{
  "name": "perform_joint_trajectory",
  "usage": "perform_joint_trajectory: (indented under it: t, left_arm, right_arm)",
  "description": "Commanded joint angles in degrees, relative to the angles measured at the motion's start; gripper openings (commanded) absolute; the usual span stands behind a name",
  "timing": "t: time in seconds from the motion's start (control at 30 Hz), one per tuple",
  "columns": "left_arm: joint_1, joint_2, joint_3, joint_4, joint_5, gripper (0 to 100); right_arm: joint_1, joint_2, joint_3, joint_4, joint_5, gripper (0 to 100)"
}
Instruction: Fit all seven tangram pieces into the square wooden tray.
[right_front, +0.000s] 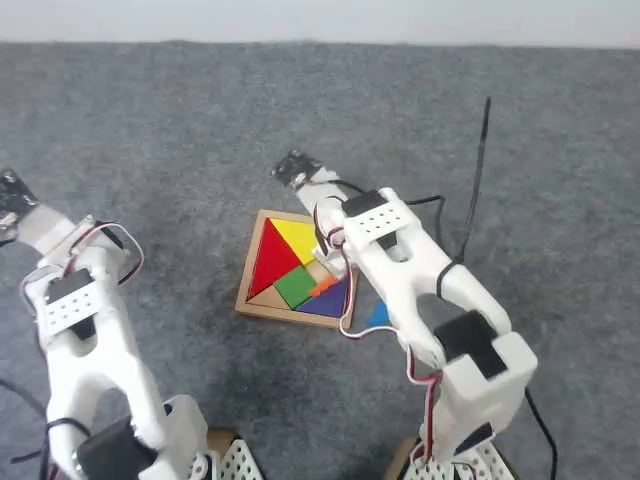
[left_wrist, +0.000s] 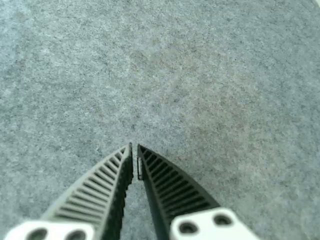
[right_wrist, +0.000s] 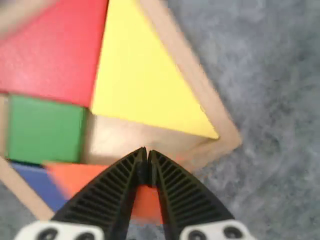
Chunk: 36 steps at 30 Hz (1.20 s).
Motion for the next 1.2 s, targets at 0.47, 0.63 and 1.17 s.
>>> perform_joint_trajectory:
  t: [0.47,0.63,1.17]
  left_arm:
    - [0.53,-2.55,-2.42,-0.26,0.18,1]
    - [0.53,-2.55,-2.42,-0.26,0.18,1]
    - [1.23,-2.55,-2.33,-0.26,0.18,1]
  right_arm:
    - [5.32,-13.23,-12.57,7.52,2.9,0.8]
    - [5.05,-17.98,-10.55,19.74,5.01,0.8]
    - [2.24,-17.98,16.62,5.32,2.73,0.8]
